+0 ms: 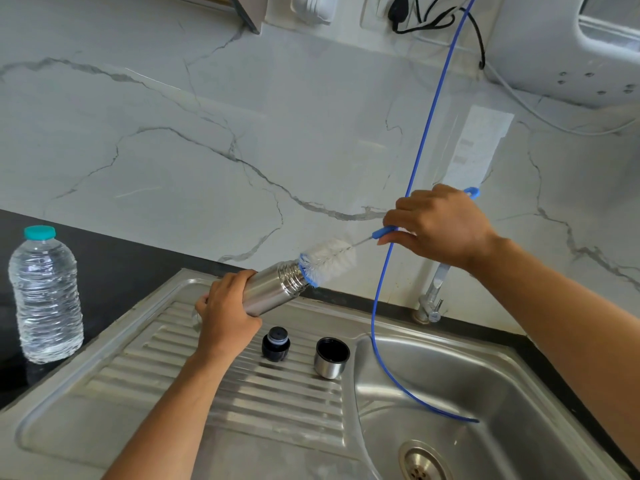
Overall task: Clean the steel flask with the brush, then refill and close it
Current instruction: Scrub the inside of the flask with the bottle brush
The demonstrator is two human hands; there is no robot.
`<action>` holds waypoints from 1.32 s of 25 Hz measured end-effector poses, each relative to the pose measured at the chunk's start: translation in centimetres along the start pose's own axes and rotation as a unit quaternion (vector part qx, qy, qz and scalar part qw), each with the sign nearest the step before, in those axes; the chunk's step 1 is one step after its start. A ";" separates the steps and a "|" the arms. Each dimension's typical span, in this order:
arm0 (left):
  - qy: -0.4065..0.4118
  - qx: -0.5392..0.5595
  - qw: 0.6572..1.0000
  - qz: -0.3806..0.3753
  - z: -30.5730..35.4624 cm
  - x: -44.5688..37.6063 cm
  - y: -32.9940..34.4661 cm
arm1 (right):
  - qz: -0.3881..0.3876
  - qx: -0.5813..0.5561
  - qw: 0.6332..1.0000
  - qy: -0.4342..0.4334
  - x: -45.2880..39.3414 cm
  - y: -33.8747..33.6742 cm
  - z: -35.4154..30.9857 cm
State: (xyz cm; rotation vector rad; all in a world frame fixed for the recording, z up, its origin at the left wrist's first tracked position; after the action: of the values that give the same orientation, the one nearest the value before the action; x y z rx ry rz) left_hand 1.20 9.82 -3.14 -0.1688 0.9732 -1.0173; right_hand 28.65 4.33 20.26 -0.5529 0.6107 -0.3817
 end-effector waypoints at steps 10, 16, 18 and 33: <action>0.020 -0.001 1.000 -0.003 0.7 0.4 0.2 | -0.169 -0.033 0.984 0.035 -1.2 0.2 -1.5; -0.004 0.013 1.000 -0.002 0.4 0.2 0.1 | 0.049 0.047 0.996 -0.056 0.6 0.8 -1.3; -0.001 0.016 1.000 -0.007 0.5 0.3 0.1 | 0.012 0.012 0.998 -0.053 0.3 0.7 -1.8; 0.000 0.018 1.000 -0.006 0.8 0.4 0.0 | -0.202 -0.020 0.978 0.050 -1.8 1.2 -2.8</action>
State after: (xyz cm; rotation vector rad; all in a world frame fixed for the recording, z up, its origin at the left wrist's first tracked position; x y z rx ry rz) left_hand 1.87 9.25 -2.95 -0.1453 0.9537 -1.0460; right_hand 25.75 5.09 18.42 -0.7009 0.6018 -0.7862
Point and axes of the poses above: each hand's wrist, its own x-axis away from the middle knuckle, its own y-axis out of the palm, z = x × y, the point moved 4 cm from there along -x, towards the middle knuckle, and after that the axes turned 3 degrees about -x, right-handed, at the moved point
